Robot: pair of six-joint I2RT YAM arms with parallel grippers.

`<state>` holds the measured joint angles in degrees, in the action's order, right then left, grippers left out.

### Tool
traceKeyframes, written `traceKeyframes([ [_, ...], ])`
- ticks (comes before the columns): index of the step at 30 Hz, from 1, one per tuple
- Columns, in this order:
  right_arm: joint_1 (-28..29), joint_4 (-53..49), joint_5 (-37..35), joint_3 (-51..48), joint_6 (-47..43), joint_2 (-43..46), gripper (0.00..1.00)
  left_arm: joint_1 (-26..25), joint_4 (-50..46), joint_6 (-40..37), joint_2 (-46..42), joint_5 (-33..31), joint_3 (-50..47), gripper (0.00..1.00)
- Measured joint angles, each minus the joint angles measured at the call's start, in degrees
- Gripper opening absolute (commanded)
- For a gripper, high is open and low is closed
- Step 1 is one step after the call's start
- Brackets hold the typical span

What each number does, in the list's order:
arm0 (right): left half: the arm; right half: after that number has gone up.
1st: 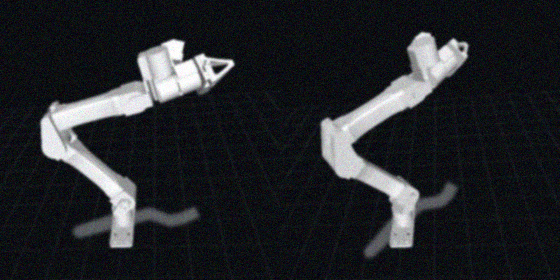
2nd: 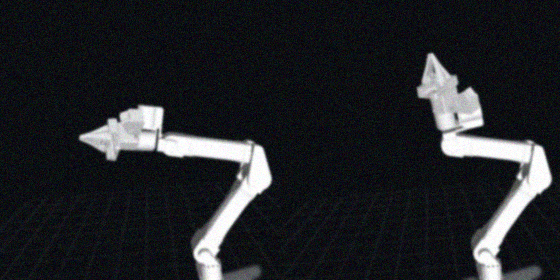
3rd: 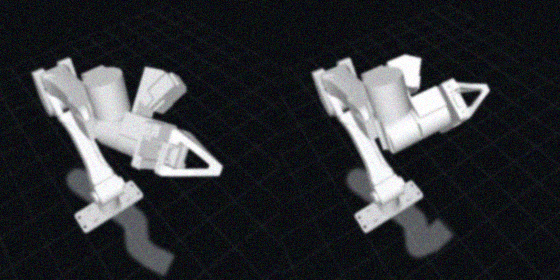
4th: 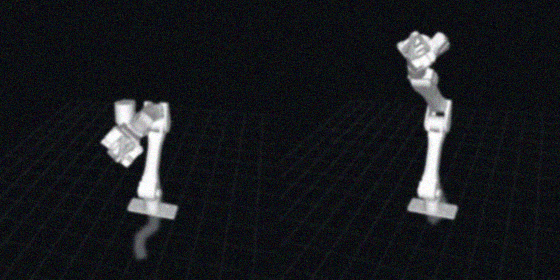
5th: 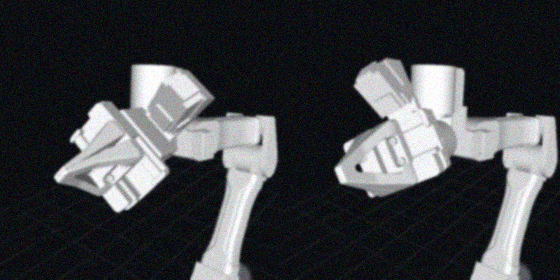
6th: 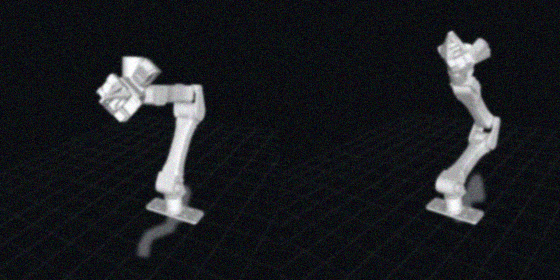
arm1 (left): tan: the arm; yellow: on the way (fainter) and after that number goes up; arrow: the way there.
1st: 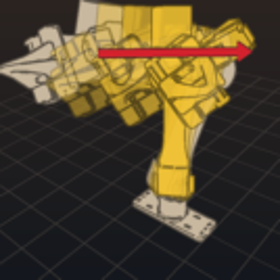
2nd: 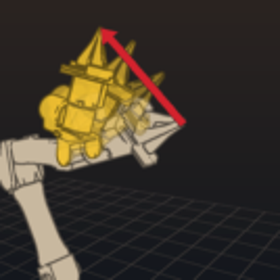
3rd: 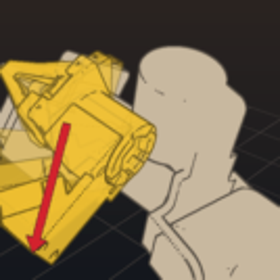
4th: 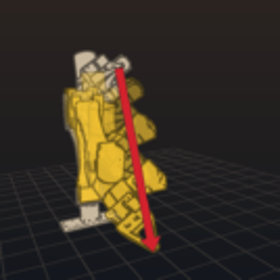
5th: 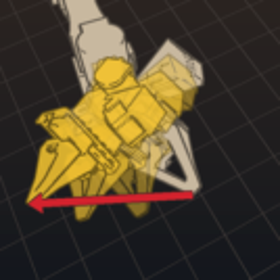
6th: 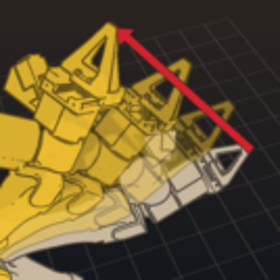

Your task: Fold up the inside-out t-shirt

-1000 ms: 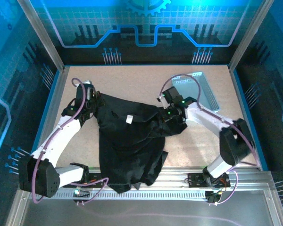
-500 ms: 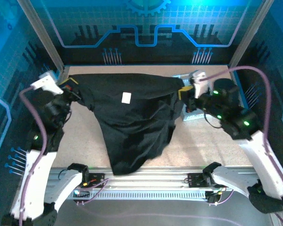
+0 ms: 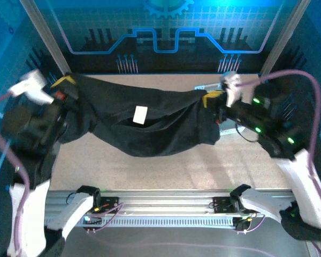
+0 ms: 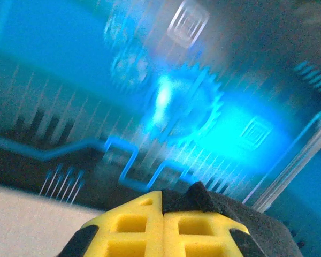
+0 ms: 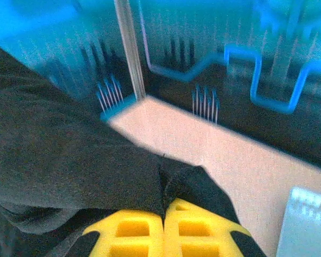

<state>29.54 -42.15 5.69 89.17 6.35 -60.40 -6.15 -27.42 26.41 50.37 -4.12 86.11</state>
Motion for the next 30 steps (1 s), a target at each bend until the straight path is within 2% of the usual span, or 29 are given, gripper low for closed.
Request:
traceKeyframes([
  [2, 0.0, -2.1, 0.0, -1.9, -0.3, -2.2, 0.0, 0.0, -1.9, -0.4, 4.5, 0.7, -0.7, 0.0],
  [4, -0.1, -4.7, 1.6, -3.4, -1.1, -1.4, 0.0, 0.0, -2.6, -0.4, 4.0, 2.1, -6.0, 0.0],
  [8, -0.1, -4.4, 8.5, -5.0, -3.7, 7.8, 0.0, 0.0, -1.7, -0.4, -8.2, 6.3, -15.3, 0.0],
  [12, -0.1, -1.6, 15.3, -5.6, -4.9, 18.3, 0.0, 0.0, 6.8, -0.3, -21.4, 11.0, -16.1, 0.0],
  [16, -0.1, 1.3, 18.6, -5.6, -4.9, 21.6, 0.0, 0.0, 13.0, 0.3, -26.9, 13.4, -15.0, 0.0],
  [22, -0.1, 3.8, 15.2, -5.5, -3.1, 17.2, 0.0, 0.0, 14.2, 0.7, -20.3, 12.9, -12.8, 0.0],
  [30, -0.2, 8.7, 7.1, -7.8, -1.4, -4.0, 0.0, 0.0, 12.2, 0.5, 4.3, 5.6, -12.7, 0.0],
])
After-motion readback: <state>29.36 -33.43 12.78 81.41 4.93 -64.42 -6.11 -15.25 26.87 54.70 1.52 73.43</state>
